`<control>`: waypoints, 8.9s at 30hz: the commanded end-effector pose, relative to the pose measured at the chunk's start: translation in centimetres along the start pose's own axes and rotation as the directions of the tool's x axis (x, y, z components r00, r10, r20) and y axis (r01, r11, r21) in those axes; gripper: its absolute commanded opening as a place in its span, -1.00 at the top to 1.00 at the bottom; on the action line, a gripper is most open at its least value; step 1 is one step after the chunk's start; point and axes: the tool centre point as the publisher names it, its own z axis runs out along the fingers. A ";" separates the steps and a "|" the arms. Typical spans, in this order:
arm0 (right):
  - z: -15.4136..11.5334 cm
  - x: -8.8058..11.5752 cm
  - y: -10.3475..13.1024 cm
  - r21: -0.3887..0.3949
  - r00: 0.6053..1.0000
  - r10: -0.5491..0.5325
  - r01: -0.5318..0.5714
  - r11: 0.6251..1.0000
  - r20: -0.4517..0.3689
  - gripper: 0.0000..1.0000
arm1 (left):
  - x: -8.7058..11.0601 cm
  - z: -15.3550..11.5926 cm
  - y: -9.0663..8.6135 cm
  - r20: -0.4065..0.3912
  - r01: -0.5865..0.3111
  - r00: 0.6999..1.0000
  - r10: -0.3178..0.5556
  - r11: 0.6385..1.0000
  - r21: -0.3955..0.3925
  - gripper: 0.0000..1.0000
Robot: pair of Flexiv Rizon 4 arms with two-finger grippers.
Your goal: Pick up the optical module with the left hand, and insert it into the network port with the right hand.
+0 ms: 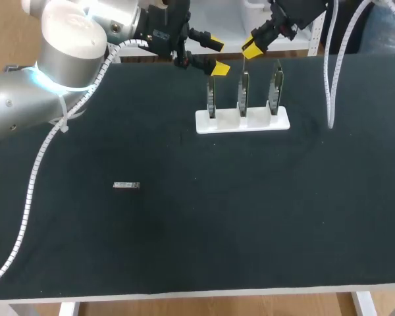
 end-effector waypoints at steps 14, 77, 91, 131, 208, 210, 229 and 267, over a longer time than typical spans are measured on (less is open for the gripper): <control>0.2 0.2 -0.5 -0.580 1.000 0.010 -0.009 0.815 -0.002 1.00 | -0.1 0.0 0.1 -0.005 0.002 1.000 -0.002 1.000 0.002 -1.00; -1.9 -1.1 -0.4 -0.536 0.999 -0.018 0.038 0.844 0.044 1.00 | -0.1 0.0 0.1 -0.005 0.002 1.000 -0.002 1.000 0.002 -1.00; -1.6 -1.1 0.2 -0.532 0.998 -0.019 0.045 0.846 0.054 1.00 | -0.1 0.0 0.1 -0.005 0.002 1.000 -0.002 1.000 0.002 -1.00; -0.3 -0.6 -0.6 -0.568 0.999 -0.006 0.026 0.823 0.037 1.00 | -0.1 0.0 0.1 -0.005 0.002 1.000 -0.002 1.000 0.002 -1.00; 2.0 1.4 -0.7 -0.620 0.998 0.056 -0.048 0.783 -0.006 1.00 | -0.1 0.0 0.1 -0.005 0.002 1.000 -0.002 1.000 0.002 -1.00; 2.0 1.4 -0.7 -0.621 0.998 0.055 -0.047 0.783 -0.006 1.00 | -0.1 0.0 0.1 -0.005 0.002 1.000 -0.002 1.000 0.002 -1.00; 2.2 1.8 -0.8 -0.627 0.998 0.059 -0.057 0.777 -0.017 1.00 | -0.1 0.0 0.1 -0.005 0.002 1.000 -0.002 1.000 0.002 -1.00; 1.9 1.8 -0.5 -0.623 0.997 0.074 -0.057 0.780 0.001 1.00 | -0.1 0.0 0.1 -0.005 0.002 1.000 -0.002 1.000 0.002 -1.00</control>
